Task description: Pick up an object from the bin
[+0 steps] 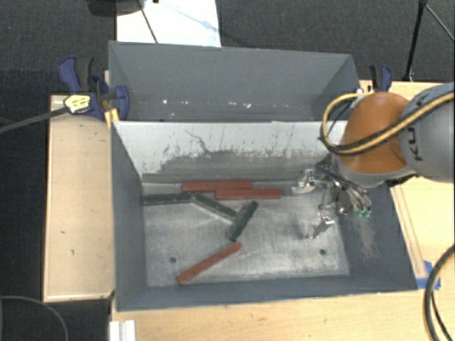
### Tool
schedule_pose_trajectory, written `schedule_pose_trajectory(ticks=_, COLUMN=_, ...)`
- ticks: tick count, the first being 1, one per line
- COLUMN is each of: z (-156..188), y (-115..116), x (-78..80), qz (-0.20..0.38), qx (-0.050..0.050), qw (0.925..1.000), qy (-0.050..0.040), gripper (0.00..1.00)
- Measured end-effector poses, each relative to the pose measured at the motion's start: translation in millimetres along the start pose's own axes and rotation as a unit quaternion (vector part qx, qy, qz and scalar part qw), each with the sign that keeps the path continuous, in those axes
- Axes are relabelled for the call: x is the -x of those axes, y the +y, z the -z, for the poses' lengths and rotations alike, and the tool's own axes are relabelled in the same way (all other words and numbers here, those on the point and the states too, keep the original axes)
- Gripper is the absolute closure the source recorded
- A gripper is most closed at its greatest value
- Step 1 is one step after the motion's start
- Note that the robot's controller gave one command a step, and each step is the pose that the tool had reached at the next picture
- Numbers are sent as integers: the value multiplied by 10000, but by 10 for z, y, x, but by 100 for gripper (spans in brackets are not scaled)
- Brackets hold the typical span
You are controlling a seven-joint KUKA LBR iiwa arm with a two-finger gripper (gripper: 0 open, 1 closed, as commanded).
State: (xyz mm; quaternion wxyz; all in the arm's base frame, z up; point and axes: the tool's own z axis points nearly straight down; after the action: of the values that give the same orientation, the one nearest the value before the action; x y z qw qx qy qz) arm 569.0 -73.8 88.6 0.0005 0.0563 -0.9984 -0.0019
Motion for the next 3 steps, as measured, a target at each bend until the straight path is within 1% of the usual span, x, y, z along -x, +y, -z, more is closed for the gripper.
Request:
schedule_pose_trajectory(ticks=1, z=21, y=48, x=119, qz=-394, qx=-22, qw=9992, qy=-25, gripper=0)
schedule_pose_trajectory(ticks=2, z=-104, y=648, x=9, qz=-197, qx=-19, qw=9998, qy=-33, gripper=100)
schedule_pose_trajectory(ticks=3, z=-104, y=647, x=9, qz=-191, qx=-20, qw=9998, qy=-33, gripper=100)
